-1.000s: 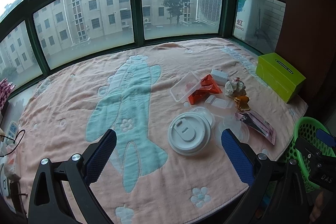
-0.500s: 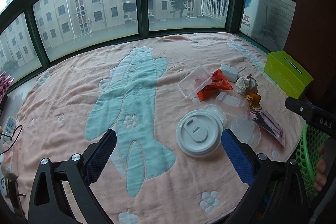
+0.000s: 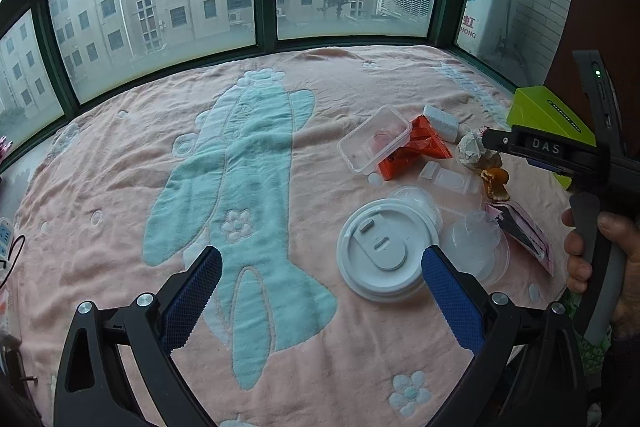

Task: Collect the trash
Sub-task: 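Reach the right tool to the crumpled paper wrapper and close on it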

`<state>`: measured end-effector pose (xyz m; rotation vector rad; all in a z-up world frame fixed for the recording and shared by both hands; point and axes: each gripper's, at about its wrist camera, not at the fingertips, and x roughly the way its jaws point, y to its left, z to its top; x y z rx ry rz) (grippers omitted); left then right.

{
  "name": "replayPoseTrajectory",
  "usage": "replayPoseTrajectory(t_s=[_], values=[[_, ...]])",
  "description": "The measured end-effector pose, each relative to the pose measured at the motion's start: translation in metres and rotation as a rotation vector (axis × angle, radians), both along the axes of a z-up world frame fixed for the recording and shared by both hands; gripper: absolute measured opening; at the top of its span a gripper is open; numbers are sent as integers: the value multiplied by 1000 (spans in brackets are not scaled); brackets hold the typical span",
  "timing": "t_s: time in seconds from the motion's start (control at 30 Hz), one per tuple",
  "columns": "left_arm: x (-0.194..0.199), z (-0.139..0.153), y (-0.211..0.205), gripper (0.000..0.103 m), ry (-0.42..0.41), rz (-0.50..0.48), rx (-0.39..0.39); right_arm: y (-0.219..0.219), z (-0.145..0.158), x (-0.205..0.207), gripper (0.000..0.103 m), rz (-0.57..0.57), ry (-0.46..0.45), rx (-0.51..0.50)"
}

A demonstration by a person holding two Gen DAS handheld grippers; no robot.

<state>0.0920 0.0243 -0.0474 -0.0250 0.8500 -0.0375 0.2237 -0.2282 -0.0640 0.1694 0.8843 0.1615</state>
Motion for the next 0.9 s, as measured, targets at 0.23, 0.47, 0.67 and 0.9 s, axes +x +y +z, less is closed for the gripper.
replayPoseTrajectory(t_s=[0.23, 0.47, 0.67, 0.9], values=[[14, -17, -5, 97, 43, -76, -30, 2, -23, 30, 82, 7, 65, -11], [32, -36, -24, 97, 98, -211, -52, 3, -29, 36, 64, 22, 78, -16], [49, -52, -34, 97, 145, -267, -75, -5, -16, 30, 58, 8, 38, 0], [60, -64, -33, 97, 177, -294, -100, -20, 13, 13, 58, -18, -19, 30]])
